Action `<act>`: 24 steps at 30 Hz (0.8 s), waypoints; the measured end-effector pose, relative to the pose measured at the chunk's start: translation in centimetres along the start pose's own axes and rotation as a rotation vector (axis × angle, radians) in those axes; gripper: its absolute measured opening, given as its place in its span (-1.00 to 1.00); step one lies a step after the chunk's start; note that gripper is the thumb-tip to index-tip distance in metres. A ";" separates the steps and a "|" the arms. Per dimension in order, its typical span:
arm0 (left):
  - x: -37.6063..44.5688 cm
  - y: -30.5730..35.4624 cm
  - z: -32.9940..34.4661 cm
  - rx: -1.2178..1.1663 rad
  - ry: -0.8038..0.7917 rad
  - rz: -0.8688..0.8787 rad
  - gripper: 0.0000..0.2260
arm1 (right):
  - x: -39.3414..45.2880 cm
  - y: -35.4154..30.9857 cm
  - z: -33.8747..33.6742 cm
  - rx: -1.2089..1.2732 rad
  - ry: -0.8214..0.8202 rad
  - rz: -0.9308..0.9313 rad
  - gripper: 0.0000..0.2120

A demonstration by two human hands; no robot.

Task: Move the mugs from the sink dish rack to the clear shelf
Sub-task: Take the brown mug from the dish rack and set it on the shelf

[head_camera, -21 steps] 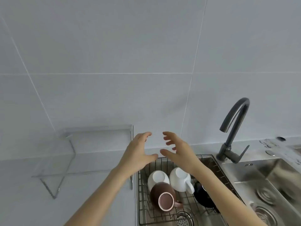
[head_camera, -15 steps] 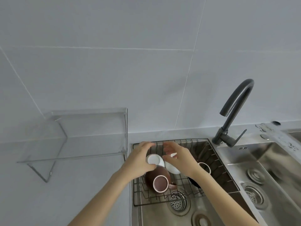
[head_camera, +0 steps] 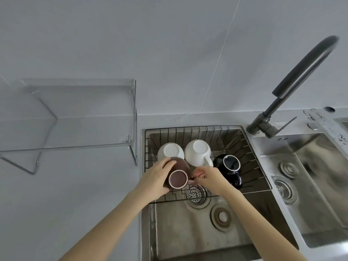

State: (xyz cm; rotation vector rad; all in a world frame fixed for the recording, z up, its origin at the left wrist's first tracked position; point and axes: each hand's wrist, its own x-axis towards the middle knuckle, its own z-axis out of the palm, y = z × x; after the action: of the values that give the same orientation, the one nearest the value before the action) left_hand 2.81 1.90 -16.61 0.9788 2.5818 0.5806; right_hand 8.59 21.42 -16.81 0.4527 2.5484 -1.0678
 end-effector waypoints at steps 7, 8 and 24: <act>0.8 -0.5 2.3 0.025 0.051 0.020 -0.22 | 0.9 1.1 1.6 -0.159 -0.032 -0.047 -0.89; 0.9 -0.5 2.4 0.012 0.048 0.016 -0.21 | 1.1 1.2 1.8 -0.157 -0.026 -0.051 -0.88; 0.9 0.3 -1.4 -0.172 0.073 0.056 -0.16 | -0.6 -0.3 -1.3 0.220 0.156 -0.163 -0.84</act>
State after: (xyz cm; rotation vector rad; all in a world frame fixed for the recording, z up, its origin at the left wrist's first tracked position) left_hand 1.74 2.29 -15.39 0.9921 2.5231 0.8527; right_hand 8.73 22.02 -15.53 0.4034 2.6507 -1.4338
